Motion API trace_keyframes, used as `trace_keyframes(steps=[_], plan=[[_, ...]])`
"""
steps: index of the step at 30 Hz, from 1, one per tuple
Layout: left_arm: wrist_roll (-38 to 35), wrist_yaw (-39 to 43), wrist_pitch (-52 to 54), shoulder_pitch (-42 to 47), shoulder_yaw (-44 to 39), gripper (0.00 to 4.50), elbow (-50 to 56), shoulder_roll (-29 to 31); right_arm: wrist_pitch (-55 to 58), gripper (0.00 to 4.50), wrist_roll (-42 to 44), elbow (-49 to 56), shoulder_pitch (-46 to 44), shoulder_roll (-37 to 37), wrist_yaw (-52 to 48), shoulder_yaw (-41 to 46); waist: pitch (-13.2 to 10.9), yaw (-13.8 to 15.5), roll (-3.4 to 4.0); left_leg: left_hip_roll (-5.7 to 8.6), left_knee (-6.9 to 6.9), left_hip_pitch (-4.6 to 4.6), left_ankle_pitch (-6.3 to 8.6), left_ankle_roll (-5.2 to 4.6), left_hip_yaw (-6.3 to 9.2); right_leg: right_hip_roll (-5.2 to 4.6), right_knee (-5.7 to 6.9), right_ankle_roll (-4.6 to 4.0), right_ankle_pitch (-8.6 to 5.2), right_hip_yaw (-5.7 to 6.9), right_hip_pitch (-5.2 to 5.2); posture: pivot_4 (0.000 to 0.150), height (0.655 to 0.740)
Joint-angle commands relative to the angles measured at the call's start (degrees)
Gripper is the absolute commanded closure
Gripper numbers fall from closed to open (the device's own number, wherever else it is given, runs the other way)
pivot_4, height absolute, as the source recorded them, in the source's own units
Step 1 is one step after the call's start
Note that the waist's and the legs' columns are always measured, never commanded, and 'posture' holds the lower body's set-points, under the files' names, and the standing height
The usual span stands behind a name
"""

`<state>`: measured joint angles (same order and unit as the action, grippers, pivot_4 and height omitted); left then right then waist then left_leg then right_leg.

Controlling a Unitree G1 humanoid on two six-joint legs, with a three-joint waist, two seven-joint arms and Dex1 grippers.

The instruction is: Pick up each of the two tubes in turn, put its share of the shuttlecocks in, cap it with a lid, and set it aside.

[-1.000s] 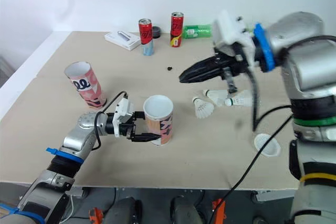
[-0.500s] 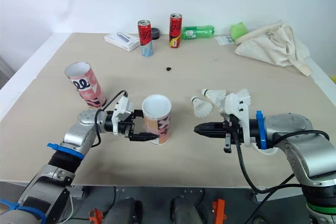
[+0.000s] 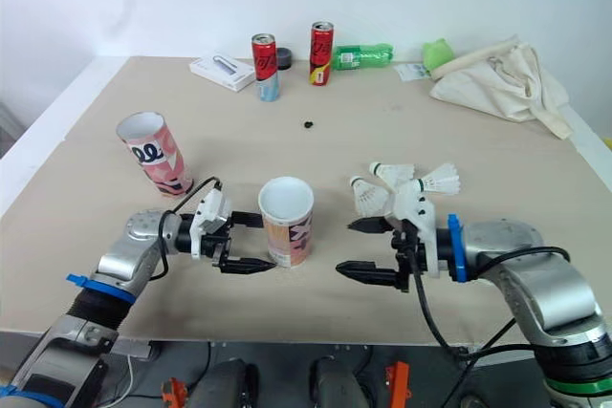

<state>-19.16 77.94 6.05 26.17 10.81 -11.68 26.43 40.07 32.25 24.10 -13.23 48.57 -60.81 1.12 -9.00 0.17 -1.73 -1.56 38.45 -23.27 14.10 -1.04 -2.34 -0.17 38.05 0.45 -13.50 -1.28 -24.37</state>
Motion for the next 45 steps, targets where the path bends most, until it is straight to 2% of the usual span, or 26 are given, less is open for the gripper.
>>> trace_keyframes(steps=[1, 3, 6, 13, 16, 20, 27, 28, 32, 36, 41, 45], plan=[[1.4, 0.1, -4.2, -1.4, -1.3, 0.0, 5.2, 3.2, -1.0, 0.05, -0.9, -0.4, -2.1, -1.6, 1.9, -1.4, 0.0, 0.0, 0.01, 0.01, 0.0, 0.01, -0.01, 0.01, -0.01, -0.01, 0.01, 0.0, 0.01, 0.0, 0.0, 0.15, 0.74], [2.4, -0.7, -7.3, -2.9, -3.0, 0.0, 6.0, 6.0, -2.1, 0.05, -2.4, -0.8, -3.0, -2.7, 2.3, -3.6, 0.0, 0.0, 0.01, 0.0, 0.0, 0.01, -0.01, 0.02, -0.01, -0.03, 0.01, -0.01, 0.01, 0.01, 0.01, 0.15, 0.74], [0.2, -1.6, -7.4, -4.9, -6.8, 0.0, 8.4, 9.5, -2.7, 0.05, -3.0, -2.0, -5.3, -6.2, 4.1, -5.3, 0.0, -0.2, -0.02, -0.08, -0.01, 0.03, -0.01, 0.02, -0.03, -0.06, 0.01, -0.05, 0.02, -0.01, -0.01, 0.15, 0.74], [-18.2, -5.7, 15.3, -11.2, -19.0, 0.0, 23.7, 17.5, -5.4, 0.05, -5.9, -5.2, -8.9, -13.6, 7.0, -9.5, -0.1, -0.3, -0.07, -0.14, -0.02, -0.03, -0.01, 0.02, 0.08, -0.17, 0.03, -0.11, -0.04, 0.15, -0.03, 0.15, 0.74], [-22.9, -4.0, 19.4, -15.1, -21.5, 0.0, 30.1, 21.0, -5.8, 0.05, -6.1, -6.0, -9.7, -15.0, 6.9, -10.1, -0.1, -0.3, -0.06, -0.11, -0.02, -0.02, -0.01, 0.03, 0.05, -0.21, 0.02, -0.1, -0.04, 0.14, -0.04, 0.15, 0.74], [-27.1, -5.2, 22.7, -17.5, -24.2, 0.0, 32.7, 22.3, -6.6, 0.05, -6.4, -7.4, -10.3, -16.3, 6.2, -10.9, -0.1, -0.1, -0.04, -0.08, -0.01, -0.01, -0.01, 0.07, 0.06, -0.28, 0.03, -0.09, -0.05, 0.16, -0.01, 0.15, 0.74], [-24.8, -7.4, 21.0, -18.6, -24.5, 0.0, 33.3, 21.7, -8.7, 0.05, -6.9, -11.8, -12.1, -19.7, 5.6, -11.9, -0.1, -0.1, -0.03, -0.15, -0.01, 0.08, -0.05, 0.13, 0.06, -0.12, 0.07, -0.24, 0.03, 0.16, -0.01, 0.15, 0.74], [-24.5, -7.6, 20.7, -18.7, -24.1, 0.0, 33.3, 21.5, -9.0, 0.53, -7.2, -12.2, -12.1, -19.8, 5.5, -11.9, -0.1, 0.0, -0.02, -0.15, -0.02, 0.08, -0.05, 0.13, 0.06, -0.12, 0.07, -0.25, 0.02, 0.16, -0.01, 0.15, 0.74], [-23.8, -8.4, 19.9, -18.7, -23.0, 0.0, 33.1, 20.7, -8.9, 1.46, -7.4, -12.6, -12.2, -19.5, 5.9, -11.1, -0.1, 0.0, -0.03, -0.15, -0.03, 0.06, -0.05, 0.13, 0.05, -0.14, 0.06, -0.27, 0.0, 0.15, -0.01, 0.15, 0.74], [-22.3, -8.3, 18.9, -18.0, -21.5, 0.0, 32.2, 20.0, -7.6, 1.46, -5.3, -11.6, -12.0, -18.2, 4.9, -8.8, -0.1, 0.0, -0.02, -0.14, -0.03, 0.06, -0.04, 0.13, 0.04, -0.15, 0.06, -0.27, 0.01, 0.15, -0.01, 0.15, 0.74], [-18.4, -9.9, 15.9, -13.6, -15.9, 0.0, 29.5, 15.0, -3.0, 1.46, 4.2, -5.5, -11.2, -12.8, 4.6, 3.3, -0.2, 0.4, 0.04, -0.04, -0.02, 0.03, -0.05, 0.13, 0.06, -0.12, 0.06, -0.24, 0.02, 0.19, 0.01, 0.15, 0.74], [-16.5, -10.4, 14.4, -11.8, -12.3, 0.0, 28.4, 11.6, 0.0, 1.46, 6.8, -5.1, -9.2, -8.0, 13.3, 19.1, -0.2, 0.3, 0.01, 0.05, -0.02, -0.03, -0.03, 0.13, 0.02, -0.18, 0.02, -0.22, 0.05, 0.14, 0.03, 0.15, 0.74]])
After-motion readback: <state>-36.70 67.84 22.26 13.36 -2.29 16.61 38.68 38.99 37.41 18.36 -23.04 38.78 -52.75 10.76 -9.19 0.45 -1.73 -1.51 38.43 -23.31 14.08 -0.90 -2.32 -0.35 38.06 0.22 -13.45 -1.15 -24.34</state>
